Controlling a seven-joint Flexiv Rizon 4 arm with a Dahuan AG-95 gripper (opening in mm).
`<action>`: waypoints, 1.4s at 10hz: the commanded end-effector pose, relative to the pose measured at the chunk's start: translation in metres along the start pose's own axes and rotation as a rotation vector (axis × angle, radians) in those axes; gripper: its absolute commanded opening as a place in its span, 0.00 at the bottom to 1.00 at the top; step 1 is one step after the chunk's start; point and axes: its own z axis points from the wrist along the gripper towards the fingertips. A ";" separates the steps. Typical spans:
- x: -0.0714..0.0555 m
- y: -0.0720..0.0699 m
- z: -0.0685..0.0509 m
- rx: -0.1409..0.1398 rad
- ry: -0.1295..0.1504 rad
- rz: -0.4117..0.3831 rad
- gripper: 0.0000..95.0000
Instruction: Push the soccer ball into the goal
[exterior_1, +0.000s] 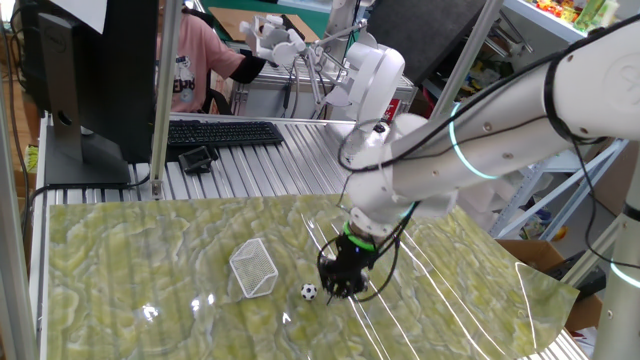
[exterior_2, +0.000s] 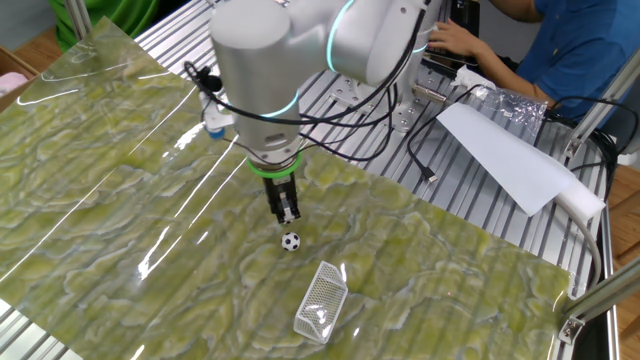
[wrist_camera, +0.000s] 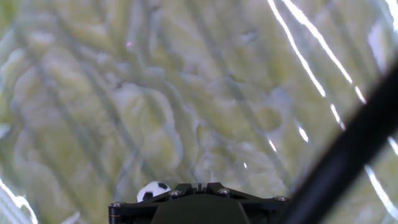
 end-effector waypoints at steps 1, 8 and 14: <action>0.004 0.000 0.002 -0.019 0.023 0.014 0.00; 0.017 0.013 -0.003 -0.014 0.020 0.052 0.00; 0.012 0.020 -0.008 -0.008 0.014 0.049 0.00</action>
